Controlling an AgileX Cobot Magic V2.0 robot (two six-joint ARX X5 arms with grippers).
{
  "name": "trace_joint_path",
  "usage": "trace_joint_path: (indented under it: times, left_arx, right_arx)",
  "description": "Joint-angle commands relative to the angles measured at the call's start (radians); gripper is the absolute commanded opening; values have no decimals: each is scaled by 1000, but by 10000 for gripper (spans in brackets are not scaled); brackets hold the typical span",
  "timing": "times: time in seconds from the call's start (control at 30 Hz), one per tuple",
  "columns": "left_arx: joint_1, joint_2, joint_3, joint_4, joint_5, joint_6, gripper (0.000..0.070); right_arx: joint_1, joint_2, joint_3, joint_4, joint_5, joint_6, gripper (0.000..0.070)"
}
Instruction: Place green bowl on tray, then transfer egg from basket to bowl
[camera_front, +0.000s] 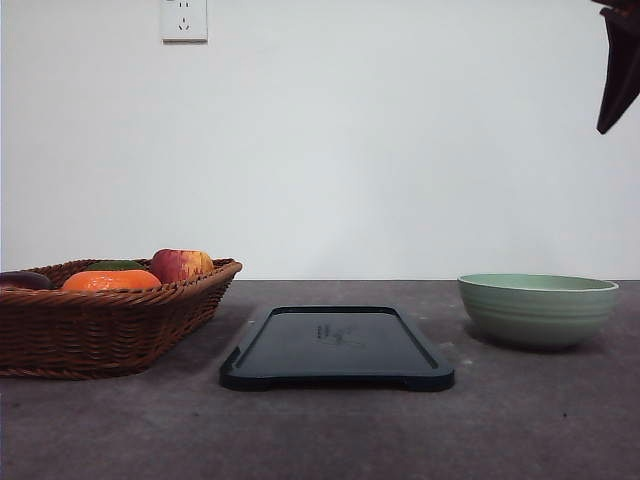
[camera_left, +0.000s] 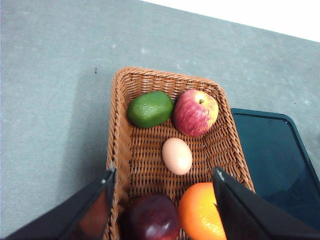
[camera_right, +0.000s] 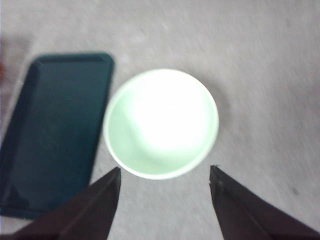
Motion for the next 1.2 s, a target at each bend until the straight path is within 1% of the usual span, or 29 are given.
trace_joint_path:
  times: [0.0, 0.17, 0.53, 0.67, 0.9, 0.97, 1.07, 1.13, 1.17]
  left_arx:
    - [0, 6, 24, 5, 3, 6, 391]
    - [0, 6, 24, -2, 3, 6, 391]
    - [0, 6, 24, -2, 3, 1, 391]
    - [0, 6, 24, -1, 3, 1, 391]
    - [0, 6, 24, -1, 3, 2, 390]
    - [0, 6, 24, 0, 3, 2, 390]
    - [0, 6, 24, -1, 3, 2, 390]
    - [0, 6, 24, 0, 3, 2, 391]
    - [0, 6, 24, 0, 3, 2, 390]
  right_arx:
    - [-5, 51, 58, -40, 0, -39, 352]
    - [-20, 185, 189, -144, 6, -99, 352]
    - [-34, 480, 396, -210, 17, -158, 351]
    - [-36, 568, 428, -208, 40, -174, 350]
    - [-45, 672, 431, -204, 45, -181, 335]
    - [-49, 691, 431, -197, 52, -183, 321]
    - [-50, 715, 431, -191, 63, -187, 225]
    - [-51, 731, 431, -189, 62, -187, 193]
    - [-51, 740, 431, -188, 62, -187, 191]
